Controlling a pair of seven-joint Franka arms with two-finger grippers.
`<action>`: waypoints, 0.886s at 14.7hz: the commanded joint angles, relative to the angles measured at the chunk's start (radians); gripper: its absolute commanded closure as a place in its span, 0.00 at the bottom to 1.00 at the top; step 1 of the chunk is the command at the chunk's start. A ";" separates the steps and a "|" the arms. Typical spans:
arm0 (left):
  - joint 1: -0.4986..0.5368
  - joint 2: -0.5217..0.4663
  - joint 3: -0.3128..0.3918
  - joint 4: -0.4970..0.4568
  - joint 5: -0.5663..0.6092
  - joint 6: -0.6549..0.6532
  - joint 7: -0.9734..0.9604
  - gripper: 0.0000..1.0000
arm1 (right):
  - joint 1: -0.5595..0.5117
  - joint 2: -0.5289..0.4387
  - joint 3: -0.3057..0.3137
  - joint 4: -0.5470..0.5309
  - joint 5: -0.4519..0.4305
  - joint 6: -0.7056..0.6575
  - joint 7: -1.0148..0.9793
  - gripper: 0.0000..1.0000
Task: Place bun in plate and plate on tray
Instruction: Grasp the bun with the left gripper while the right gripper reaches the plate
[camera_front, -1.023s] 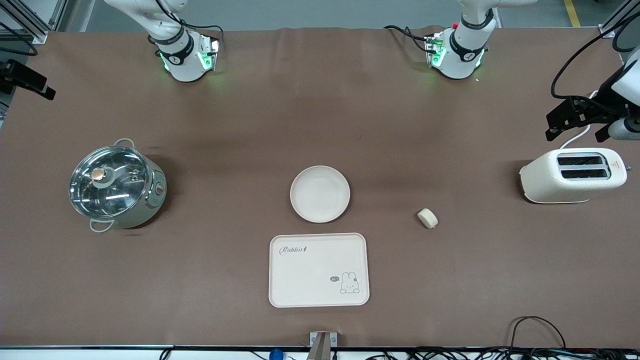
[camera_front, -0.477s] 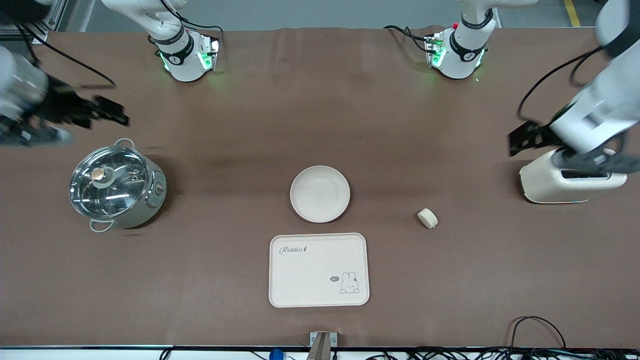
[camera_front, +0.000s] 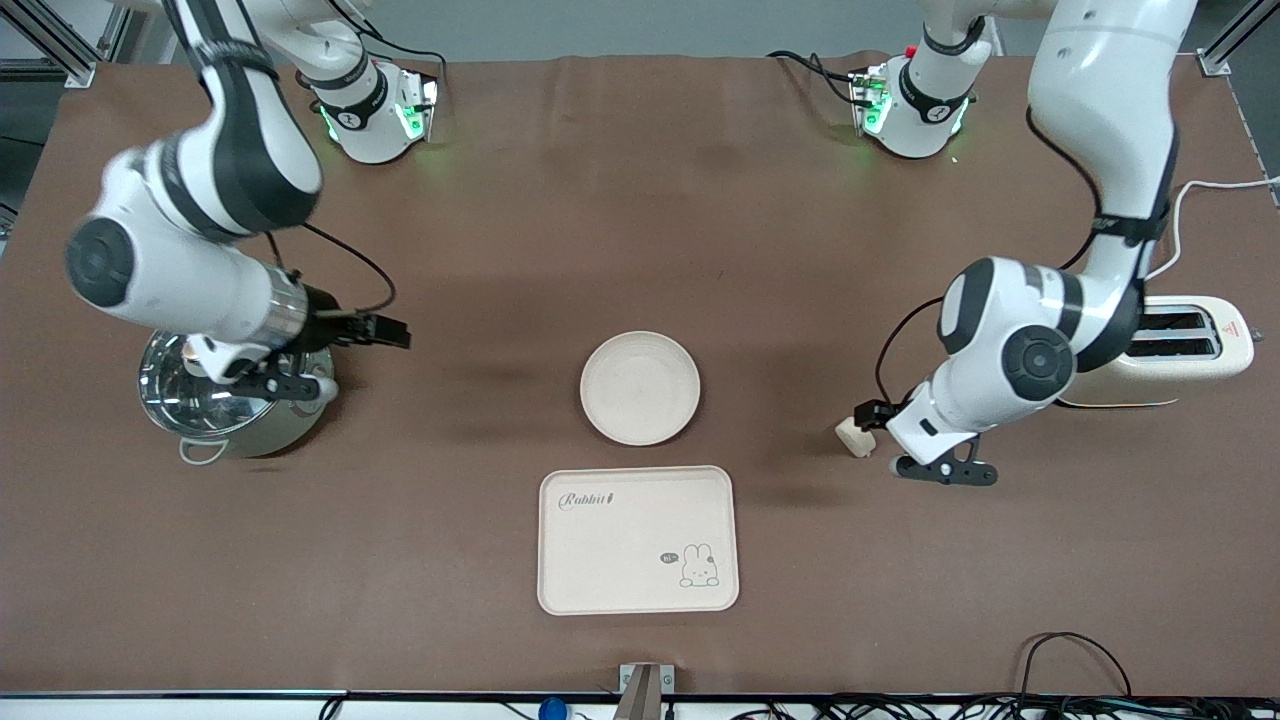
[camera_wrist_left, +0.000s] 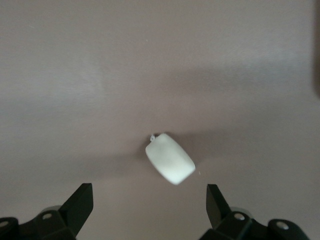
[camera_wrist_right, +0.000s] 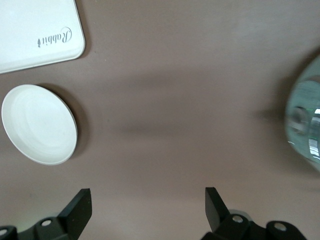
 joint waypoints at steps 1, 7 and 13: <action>0.012 -0.018 -0.016 -0.110 -0.033 0.150 -0.003 0.00 | 0.052 0.028 -0.006 -0.044 0.091 0.135 0.011 0.00; 0.018 0.040 -0.029 -0.142 -0.053 0.302 -0.003 0.29 | 0.231 0.166 -0.009 -0.043 0.172 0.478 0.158 0.00; 0.024 0.043 -0.049 -0.217 -0.053 0.457 -0.003 0.77 | 0.299 0.304 -0.009 -0.080 0.170 0.637 0.152 0.00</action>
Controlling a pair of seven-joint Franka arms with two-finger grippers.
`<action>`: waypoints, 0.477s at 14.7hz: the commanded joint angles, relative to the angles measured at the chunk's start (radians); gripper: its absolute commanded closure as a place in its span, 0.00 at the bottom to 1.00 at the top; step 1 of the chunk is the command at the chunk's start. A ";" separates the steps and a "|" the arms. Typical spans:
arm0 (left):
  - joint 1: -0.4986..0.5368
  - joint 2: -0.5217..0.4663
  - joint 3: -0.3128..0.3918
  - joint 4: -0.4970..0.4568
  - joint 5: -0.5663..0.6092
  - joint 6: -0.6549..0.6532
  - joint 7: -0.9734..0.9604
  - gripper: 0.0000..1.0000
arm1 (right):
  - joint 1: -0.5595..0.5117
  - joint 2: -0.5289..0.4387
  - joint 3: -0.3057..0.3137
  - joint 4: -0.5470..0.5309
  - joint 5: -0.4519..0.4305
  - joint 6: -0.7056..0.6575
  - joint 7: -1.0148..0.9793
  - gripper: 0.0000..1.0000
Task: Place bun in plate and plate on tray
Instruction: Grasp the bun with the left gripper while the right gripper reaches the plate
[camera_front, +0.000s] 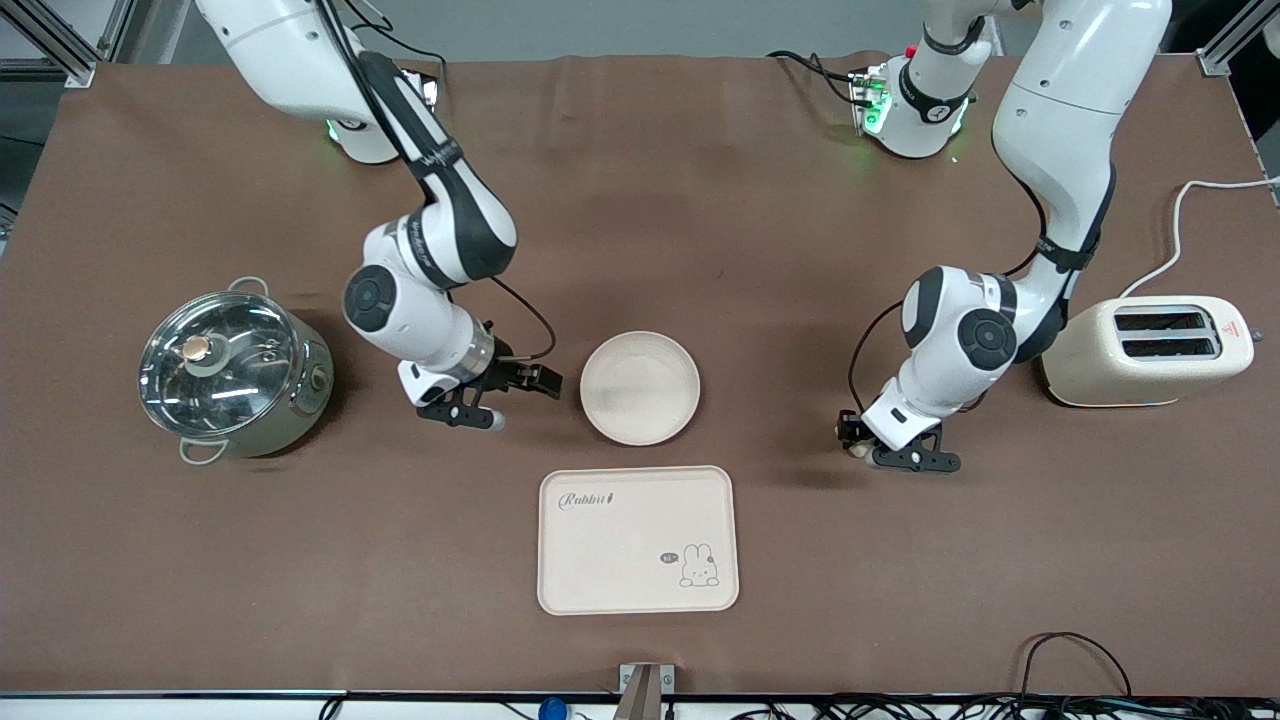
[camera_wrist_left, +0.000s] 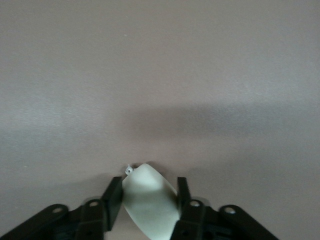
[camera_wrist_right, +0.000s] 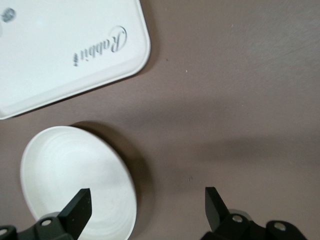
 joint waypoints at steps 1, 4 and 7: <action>0.014 -0.015 -0.023 -0.021 -0.018 0.021 0.000 0.86 | 0.019 0.043 -0.007 -0.022 0.023 0.059 -0.008 0.00; 0.006 -0.032 -0.055 -0.005 -0.018 0.006 -0.039 0.99 | 0.056 0.078 -0.007 -0.022 0.023 0.113 -0.007 0.00; -0.032 -0.034 -0.121 0.106 -0.018 -0.144 -0.272 0.99 | 0.094 0.091 -0.008 -0.019 0.023 0.119 -0.004 0.01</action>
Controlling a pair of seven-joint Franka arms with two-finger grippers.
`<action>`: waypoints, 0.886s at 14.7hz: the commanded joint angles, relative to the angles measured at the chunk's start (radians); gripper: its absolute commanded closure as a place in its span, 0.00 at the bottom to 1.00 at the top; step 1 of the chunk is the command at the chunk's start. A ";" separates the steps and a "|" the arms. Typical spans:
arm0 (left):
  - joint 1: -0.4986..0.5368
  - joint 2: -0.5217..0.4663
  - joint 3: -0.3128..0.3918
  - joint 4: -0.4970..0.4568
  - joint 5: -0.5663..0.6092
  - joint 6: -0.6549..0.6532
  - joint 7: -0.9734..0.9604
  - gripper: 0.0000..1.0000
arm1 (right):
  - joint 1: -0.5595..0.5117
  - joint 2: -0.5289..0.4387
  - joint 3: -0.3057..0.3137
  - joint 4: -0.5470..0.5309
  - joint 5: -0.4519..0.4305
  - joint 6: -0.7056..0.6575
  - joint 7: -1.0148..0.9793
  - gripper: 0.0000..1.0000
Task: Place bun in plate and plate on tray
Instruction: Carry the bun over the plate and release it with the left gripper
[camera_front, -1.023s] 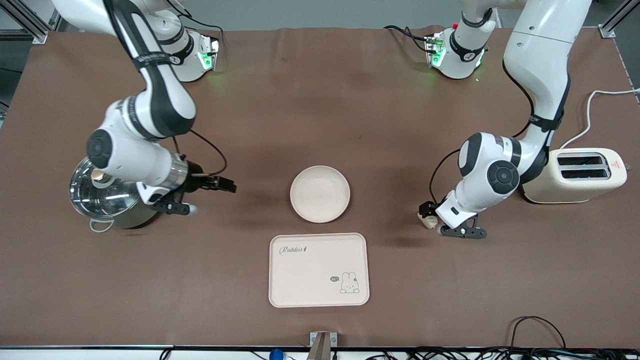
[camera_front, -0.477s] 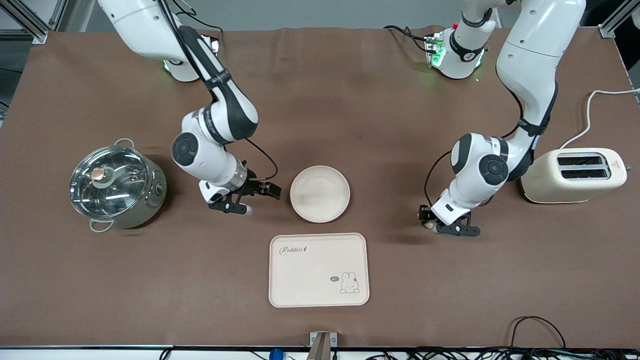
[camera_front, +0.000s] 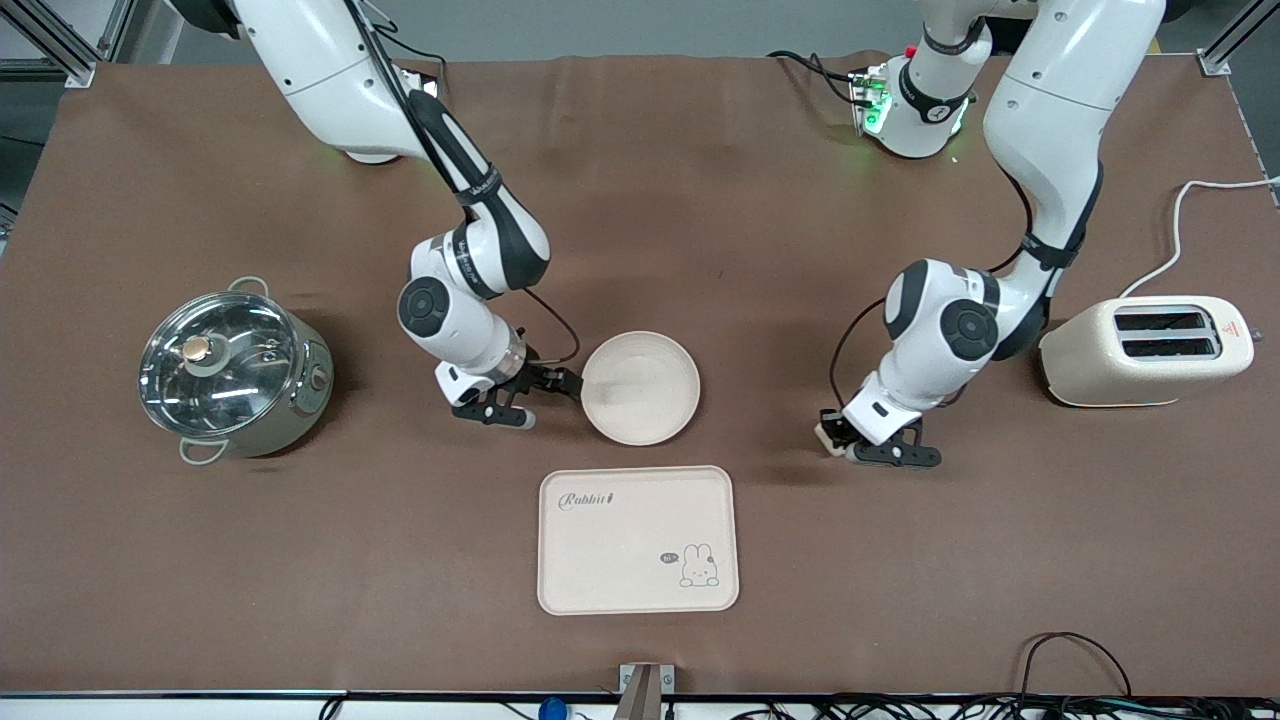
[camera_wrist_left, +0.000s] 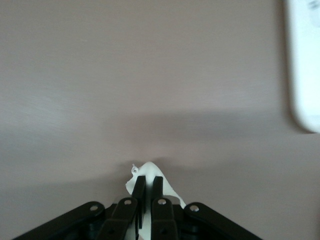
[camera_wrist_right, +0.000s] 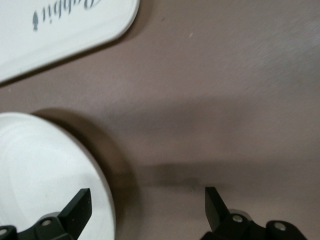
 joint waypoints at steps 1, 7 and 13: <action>-0.066 -0.017 -0.051 0.111 -0.014 -0.138 -0.247 0.98 | 0.046 0.006 -0.008 -0.007 0.023 0.025 -0.003 0.03; -0.294 0.155 -0.053 0.332 -0.013 -0.151 -0.687 0.92 | 0.072 0.025 -0.008 0.008 0.020 0.059 -0.003 0.50; -0.319 0.172 -0.047 0.342 0.009 -0.133 -0.712 0.00 | 0.072 0.037 -0.010 0.027 0.017 0.059 -0.005 0.70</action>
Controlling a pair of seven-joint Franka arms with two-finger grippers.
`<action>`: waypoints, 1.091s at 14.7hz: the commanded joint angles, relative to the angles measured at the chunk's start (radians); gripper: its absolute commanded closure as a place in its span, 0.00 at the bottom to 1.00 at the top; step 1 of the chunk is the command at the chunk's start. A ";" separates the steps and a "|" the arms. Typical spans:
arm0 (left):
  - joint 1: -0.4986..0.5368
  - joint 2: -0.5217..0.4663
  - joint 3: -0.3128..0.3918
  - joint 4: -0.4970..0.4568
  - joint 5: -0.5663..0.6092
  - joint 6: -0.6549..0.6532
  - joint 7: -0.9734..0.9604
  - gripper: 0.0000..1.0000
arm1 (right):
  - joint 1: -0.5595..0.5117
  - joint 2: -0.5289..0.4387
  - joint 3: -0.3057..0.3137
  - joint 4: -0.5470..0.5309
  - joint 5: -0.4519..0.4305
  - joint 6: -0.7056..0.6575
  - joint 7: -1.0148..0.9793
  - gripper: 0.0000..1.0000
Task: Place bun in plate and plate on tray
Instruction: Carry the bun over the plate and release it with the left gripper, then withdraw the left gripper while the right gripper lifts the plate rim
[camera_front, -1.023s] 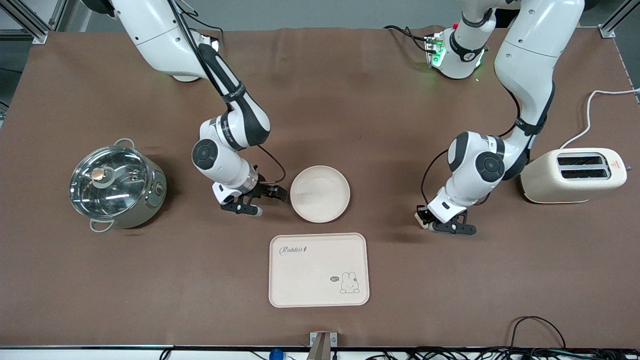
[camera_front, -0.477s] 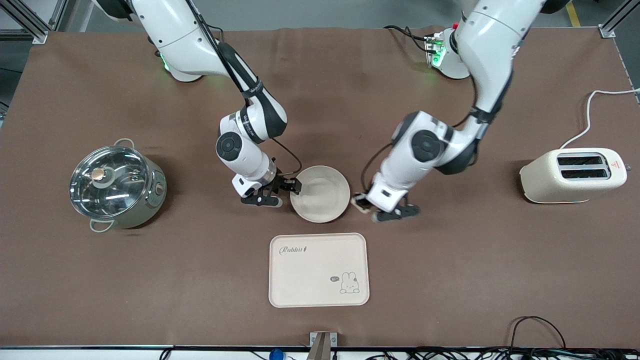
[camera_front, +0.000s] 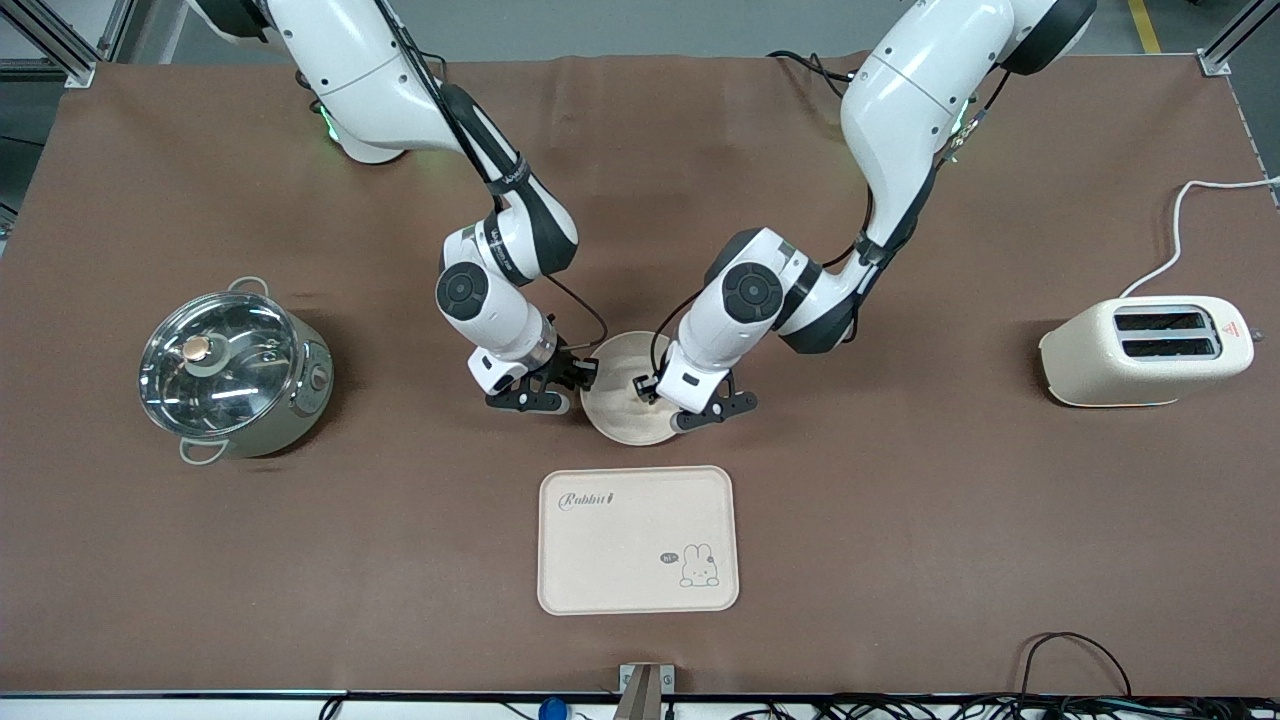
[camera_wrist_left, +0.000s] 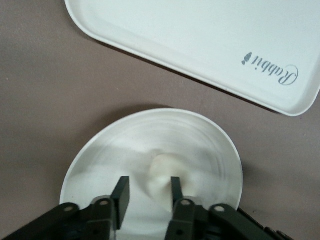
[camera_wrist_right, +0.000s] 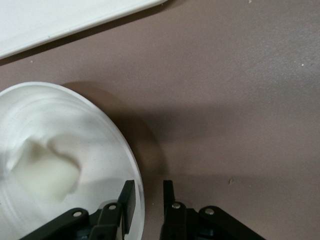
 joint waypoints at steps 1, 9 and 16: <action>0.000 -0.004 0.010 0.018 0.010 -0.007 -0.007 0.00 | 0.011 0.014 -0.007 0.015 0.015 0.009 -0.005 0.72; 0.211 -0.204 -0.001 0.033 0.283 -0.396 0.415 0.00 | 0.010 0.018 -0.006 0.019 0.010 0.010 0.000 0.94; 0.438 -0.463 -0.002 0.033 0.170 -0.657 0.762 0.00 | 0.002 0.003 0.001 0.059 0.047 0.012 -0.002 1.00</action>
